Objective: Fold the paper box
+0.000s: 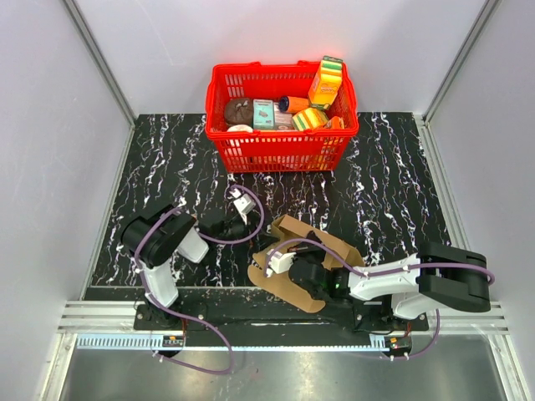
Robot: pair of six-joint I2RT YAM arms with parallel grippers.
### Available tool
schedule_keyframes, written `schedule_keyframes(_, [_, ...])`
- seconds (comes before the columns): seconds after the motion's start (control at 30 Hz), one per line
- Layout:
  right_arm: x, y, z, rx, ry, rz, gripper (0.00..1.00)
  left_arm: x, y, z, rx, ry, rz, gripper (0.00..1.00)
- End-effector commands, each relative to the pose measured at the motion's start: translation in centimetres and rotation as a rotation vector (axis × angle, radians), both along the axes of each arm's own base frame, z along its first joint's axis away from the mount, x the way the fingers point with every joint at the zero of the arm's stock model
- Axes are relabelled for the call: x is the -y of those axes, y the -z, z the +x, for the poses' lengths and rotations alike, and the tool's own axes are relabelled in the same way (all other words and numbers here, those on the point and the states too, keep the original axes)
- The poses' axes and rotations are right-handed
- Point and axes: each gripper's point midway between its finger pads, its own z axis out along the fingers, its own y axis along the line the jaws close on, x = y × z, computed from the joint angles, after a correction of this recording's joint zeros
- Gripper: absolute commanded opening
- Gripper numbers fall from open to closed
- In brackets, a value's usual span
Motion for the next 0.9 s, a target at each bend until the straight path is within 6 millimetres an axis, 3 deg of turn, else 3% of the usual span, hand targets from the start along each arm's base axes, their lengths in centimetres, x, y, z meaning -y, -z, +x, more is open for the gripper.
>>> schedule_keyframes(0.0, [-0.7,-0.1,-0.2,-0.01,-0.007,0.047,0.0,1.7,-5.5,1.3,0.245,0.04,-0.141,0.97])
schedule_keyframes(0.4, [-1.0,-0.1,-0.3,-0.011,-0.012,0.056,0.0,3.3,-4.7,1.3,0.258,0.025,-0.109,0.96])
schedule_keyframes(0.6, [-1.1,-0.2,-0.2,-0.013,-0.013,0.061,0.0,3.9,-4.7,0.7,0.283,-0.012,-0.104,0.84])
schedule_keyframes(0.87, [-1.4,-0.3,-0.4,-0.013,-0.02,0.07,0.0,3.7,-5.0,1.2,0.302,-0.06,-0.095,0.72])
